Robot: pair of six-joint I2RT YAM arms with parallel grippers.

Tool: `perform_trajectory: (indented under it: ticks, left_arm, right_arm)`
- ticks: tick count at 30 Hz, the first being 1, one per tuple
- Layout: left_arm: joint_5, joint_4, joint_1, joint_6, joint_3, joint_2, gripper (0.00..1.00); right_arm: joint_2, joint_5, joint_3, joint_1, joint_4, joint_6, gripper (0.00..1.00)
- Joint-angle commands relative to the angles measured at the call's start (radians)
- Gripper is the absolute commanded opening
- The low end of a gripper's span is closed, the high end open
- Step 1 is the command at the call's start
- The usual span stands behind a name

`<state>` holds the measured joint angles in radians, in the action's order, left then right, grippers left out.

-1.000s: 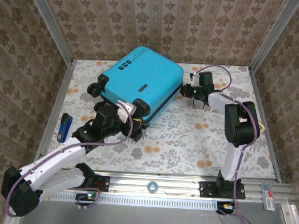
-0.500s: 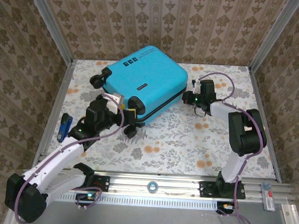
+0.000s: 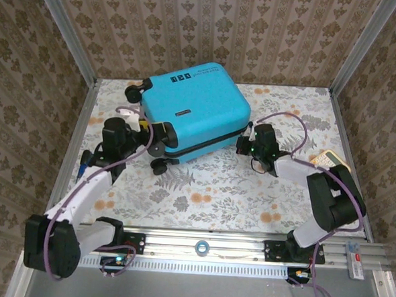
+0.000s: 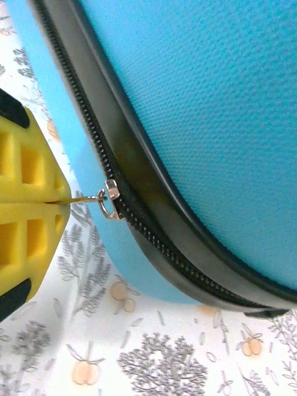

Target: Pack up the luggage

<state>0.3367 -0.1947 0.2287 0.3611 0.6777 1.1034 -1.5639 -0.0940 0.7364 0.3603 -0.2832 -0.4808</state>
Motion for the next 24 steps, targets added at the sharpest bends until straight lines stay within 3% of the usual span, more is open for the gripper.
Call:
perform_trajectory:
  ticks: [1, 9, 13, 20, 24]
  left_arm:
    - [0.045, -0.063, -0.065, 0.03, 0.045, 0.109, 0.63]
    - [0.143, -0.095, -0.138, 0.003, 0.219, 0.339, 0.59]
    - [0.157, -0.017, -0.187, 0.034, 0.339, 0.412, 0.56]
    - [-0.012, 0.334, -0.226, 0.098, 0.415, 0.297, 0.59]
    - [-0.011, 0.448, -0.225, 0.157, 0.367, 0.17, 0.63]
  right_arm:
    - [0.063, 0.12, -0.084, 0.064, 0.099, -0.049, 0.0]
    - [0.138, 0.192, -0.143, 0.158, 0.119, -0.048, 0.0]
    - [0.096, 0.184, -0.121, 0.197, 0.097, -0.051, 0.0]
    - [0.043, 0.17, -0.063, 0.204, 0.079, -0.025, 0.0]
    - [0.031, 0.166, -0.037, 0.204, 0.099, -0.004, 0.0]
